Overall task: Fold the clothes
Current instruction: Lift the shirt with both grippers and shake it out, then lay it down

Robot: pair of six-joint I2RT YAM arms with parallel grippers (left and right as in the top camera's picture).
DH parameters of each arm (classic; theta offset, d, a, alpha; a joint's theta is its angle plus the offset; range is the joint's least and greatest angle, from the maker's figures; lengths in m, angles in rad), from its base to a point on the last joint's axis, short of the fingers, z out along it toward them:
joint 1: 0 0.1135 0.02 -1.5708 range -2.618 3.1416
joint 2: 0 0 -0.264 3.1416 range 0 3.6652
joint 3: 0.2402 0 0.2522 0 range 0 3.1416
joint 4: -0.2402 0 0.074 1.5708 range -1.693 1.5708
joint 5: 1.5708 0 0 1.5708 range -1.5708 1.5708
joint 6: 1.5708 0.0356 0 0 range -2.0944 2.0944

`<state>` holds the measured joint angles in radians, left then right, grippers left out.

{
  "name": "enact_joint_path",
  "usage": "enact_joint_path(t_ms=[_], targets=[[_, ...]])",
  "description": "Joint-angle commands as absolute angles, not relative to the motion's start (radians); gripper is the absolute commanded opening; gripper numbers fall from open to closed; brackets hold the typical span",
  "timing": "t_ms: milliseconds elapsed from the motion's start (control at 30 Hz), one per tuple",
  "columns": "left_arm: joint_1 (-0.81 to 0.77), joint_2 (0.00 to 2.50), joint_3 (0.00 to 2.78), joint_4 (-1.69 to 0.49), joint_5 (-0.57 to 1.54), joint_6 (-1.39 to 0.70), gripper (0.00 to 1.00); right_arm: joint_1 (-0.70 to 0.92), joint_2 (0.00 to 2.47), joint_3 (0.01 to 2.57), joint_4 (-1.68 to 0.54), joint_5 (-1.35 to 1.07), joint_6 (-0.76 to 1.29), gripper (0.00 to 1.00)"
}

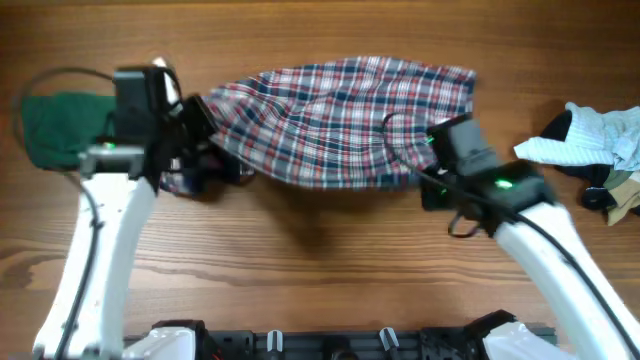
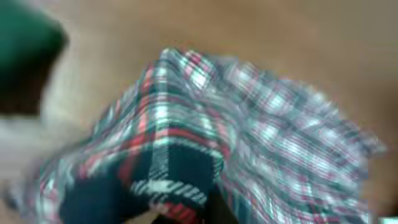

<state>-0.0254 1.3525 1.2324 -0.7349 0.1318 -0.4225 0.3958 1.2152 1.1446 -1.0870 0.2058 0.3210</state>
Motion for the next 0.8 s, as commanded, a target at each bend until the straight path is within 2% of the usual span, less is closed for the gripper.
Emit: enact_joint_path(t_ms=[0,200,533,667,767], targets=[[-0.026,1.233,1.486,-0.831,0.132,-0.310,0.04,0.389,1.097,1.338,-1.111,0.232,0.348,0.04],[-0.035,1.116,1.744,-1.063,0.138,-0.242,0.04,0.389,1.060,1.628,-1.294,0.326,0.344,0.04],[-0.179,0.978,1.885,-1.387,0.184,-0.298,0.04,0.389,1.060,1.898,-1.608,0.330,0.396,0.04],[-0.179,0.965,1.887,-1.470,0.200,-0.322,0.04,0.389,1.045,1.912,-1.608,0.233,0.400,0.04],[-0.179,0.999,1.883,-1.470,0.122,-0.322,0.04,0.389,1.092,1.906,-1.608,0.224,0.423,0.04]])
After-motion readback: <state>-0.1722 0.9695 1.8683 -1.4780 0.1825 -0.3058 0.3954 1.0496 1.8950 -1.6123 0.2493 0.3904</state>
